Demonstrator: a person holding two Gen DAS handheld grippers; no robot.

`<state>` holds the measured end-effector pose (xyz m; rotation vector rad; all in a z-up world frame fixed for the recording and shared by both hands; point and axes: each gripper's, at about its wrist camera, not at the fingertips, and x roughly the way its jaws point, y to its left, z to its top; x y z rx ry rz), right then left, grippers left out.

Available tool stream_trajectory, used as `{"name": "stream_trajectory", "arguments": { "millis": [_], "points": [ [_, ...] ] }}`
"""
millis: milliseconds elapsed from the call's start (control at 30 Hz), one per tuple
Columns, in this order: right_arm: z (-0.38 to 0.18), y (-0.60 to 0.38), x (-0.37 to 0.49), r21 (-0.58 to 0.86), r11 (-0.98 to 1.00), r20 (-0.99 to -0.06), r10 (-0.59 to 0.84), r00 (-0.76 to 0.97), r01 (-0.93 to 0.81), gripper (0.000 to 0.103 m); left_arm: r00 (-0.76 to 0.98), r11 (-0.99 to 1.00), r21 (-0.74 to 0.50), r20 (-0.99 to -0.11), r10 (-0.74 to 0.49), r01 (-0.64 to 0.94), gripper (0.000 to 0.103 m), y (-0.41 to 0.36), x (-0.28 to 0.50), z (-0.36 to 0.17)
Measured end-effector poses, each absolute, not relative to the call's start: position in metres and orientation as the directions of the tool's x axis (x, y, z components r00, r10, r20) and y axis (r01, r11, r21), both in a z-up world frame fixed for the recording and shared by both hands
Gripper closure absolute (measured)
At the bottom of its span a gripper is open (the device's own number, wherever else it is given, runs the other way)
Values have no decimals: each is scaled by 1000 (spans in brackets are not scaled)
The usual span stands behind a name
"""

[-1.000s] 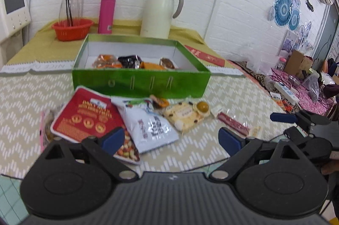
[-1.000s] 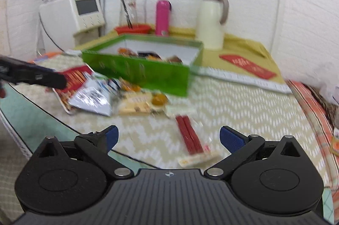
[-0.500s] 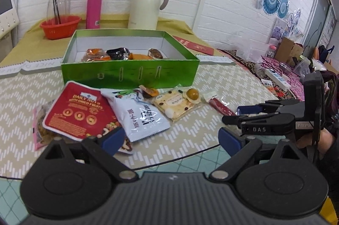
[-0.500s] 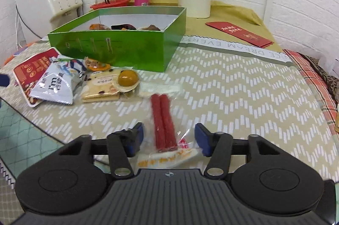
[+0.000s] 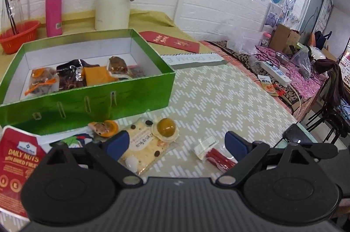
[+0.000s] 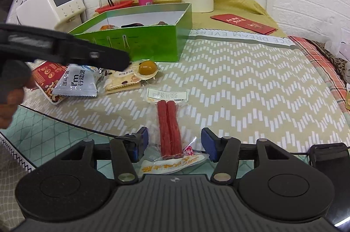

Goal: Organize snacks
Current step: 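Move the right tool to the red sausage packet while the left tool moves to the yolk packet, then grasp the red sausage packet with the right tool while the left tool grasps the yolk packet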

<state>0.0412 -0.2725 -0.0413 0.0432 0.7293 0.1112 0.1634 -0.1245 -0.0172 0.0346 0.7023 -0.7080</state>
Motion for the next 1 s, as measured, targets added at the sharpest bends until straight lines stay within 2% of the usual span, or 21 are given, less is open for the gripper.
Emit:
{"name": "stream_trajectory", "arguments": {
  "millis": [33, 67, 133, 333, 400, 433, 467, 867, 900, 933, 967, 1000],
  "points": [
    [-41, -273, 41, 80, 993, -662, 121, 740, -91, 12, 540, 775, -198, -614, -576, 601, 16, -131, 170, -21],
    [-42, -273, 40, 82, 992, -662, 123, 740, -93, 12, 534, 775, -200, -622, -573, 600, 30, -136, 175, -24],
    [-43, -274, 41, 84, 992, -660, 128, 740, -97, 12, 514, 776, -209, -644, -567, 595, 52, -144, 184, -31],
    [-43, -272, 45, 83, 989, -659, 145, 738, -121, 13, 536, 792, -179, -648, -541, 583, 52, -157, 192, -38],
    [-43, -270, 46, 89, 987, -658, 159, 736, -134, 14, 550, 798, -150, -651, -524, 583, 61, -159, 193, -39],
    [-43, -269, 47, 90, 986, -658, 164, 735, -139, 13, 556, 802, -135, -653, -514, 582, 75, -161, 193, -39],
    [-43, -268, 48, 88, 986, -658, 165, 735, -143, 13, 558, 803, -127, -657, -508, 582, 79, -161, 193, -39],
    [-44, -257, 54, 34, 987, -670, 138, 730, -155, 12, 531, 782, -137, -662, -529, 608, 75, -169, 193, -44],
    [-45, -255, 55, 14, 988, -670, 124, 732, -154, 16, 525, 778, -137, -664, -532, 614, 75, -169, 192, -44],
    [-45, -253, 56, -6, 988, -669, 110, 735, -154, 22, 518, 773, -141, -666, -536, 619, 80, -168, 192, -44],
    [-44, -252, 56, -17, 987, -669, 106, 735, -157, 23, 509, 769, -147, -670, -541, 623, 81, -167, 191, -43],
    [-44, -253, 55, -20, 987, -667, 106, 738, -160, 30, 503, 765, -152, -671, -544, 625, 81, -166, 191, -43]
  ]
}}
